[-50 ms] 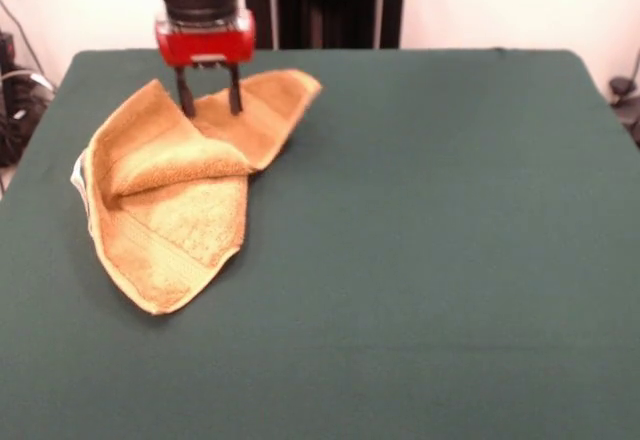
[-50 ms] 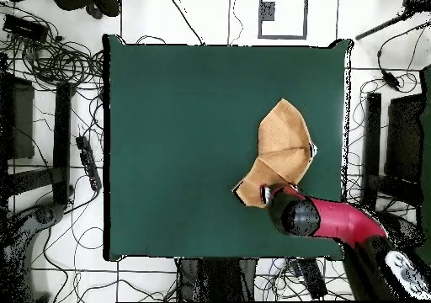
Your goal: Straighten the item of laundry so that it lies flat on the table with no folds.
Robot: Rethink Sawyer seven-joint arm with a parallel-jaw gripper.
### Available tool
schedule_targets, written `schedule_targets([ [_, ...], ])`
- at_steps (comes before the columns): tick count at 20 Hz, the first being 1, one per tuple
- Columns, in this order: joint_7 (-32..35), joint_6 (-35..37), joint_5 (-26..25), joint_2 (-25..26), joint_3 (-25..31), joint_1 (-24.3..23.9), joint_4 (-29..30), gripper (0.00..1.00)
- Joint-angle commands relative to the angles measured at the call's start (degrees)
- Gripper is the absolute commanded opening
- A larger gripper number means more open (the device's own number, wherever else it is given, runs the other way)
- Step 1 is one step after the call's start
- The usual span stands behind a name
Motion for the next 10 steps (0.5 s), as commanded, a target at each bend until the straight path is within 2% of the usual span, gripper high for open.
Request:
schedule_targets([
  [1,-12.2,3.7,-7.2,2.0,13.5,-8.8,7.9,1.0],
  [10,-18.1,11.4,-11.0,9.4,20.6,-16.7,1.9,1.0],
])
